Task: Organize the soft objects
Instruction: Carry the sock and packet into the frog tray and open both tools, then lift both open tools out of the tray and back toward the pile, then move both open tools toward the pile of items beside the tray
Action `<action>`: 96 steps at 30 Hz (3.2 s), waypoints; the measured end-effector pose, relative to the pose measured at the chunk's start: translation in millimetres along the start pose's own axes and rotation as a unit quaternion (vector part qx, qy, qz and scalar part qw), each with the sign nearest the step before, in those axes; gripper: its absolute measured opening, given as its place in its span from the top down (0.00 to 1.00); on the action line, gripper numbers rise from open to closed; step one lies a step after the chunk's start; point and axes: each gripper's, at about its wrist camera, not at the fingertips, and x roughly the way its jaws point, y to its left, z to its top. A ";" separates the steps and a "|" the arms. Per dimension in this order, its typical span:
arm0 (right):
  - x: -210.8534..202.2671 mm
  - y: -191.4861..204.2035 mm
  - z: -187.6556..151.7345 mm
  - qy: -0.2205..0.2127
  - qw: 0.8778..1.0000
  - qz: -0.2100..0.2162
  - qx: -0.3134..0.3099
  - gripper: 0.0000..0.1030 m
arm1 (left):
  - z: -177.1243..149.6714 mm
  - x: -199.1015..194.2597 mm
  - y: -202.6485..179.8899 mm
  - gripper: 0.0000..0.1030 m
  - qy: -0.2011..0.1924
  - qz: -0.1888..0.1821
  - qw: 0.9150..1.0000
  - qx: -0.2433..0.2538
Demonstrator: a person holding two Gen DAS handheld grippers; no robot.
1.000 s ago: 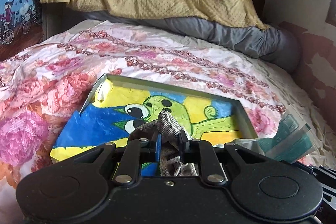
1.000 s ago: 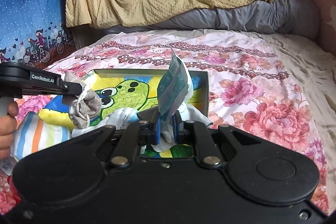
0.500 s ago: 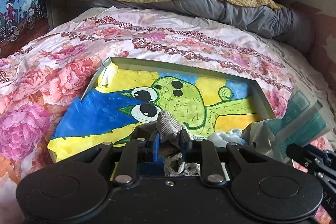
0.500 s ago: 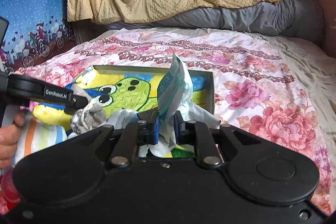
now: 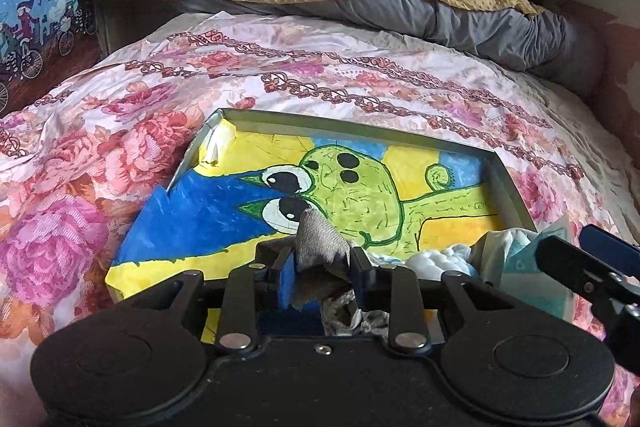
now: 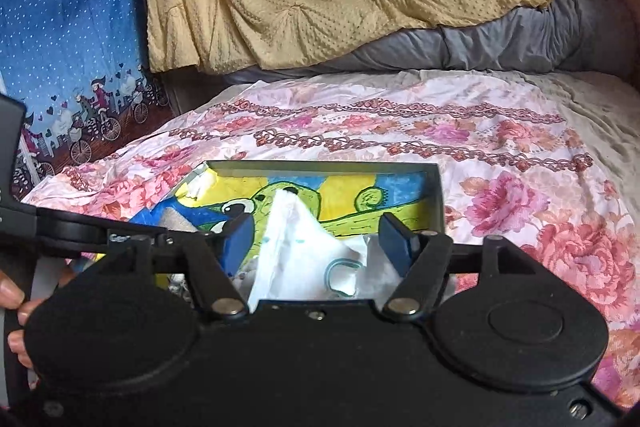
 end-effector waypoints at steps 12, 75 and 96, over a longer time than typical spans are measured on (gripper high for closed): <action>-21.3 -12.2 8.6 -0.024 0.999 -0.011 0.022 0.10 | -1.3 -28.2 1.4 0.49 -0.018 -0.006 1.000 -0.007; -278.9 137.7 -93.4 -0.062 0.989 -0.130 -0.029 0.00 | -181.6 -311.8 104.0 0.01 -0.206 -0.075 0.973 0.073; -293.7 147.3 -119.6 -0.038 0.987 -0.152 -0.016 0.00 | -217.7 -303.6 135.1 0.01 -0.206 -0.073 0.971 0.097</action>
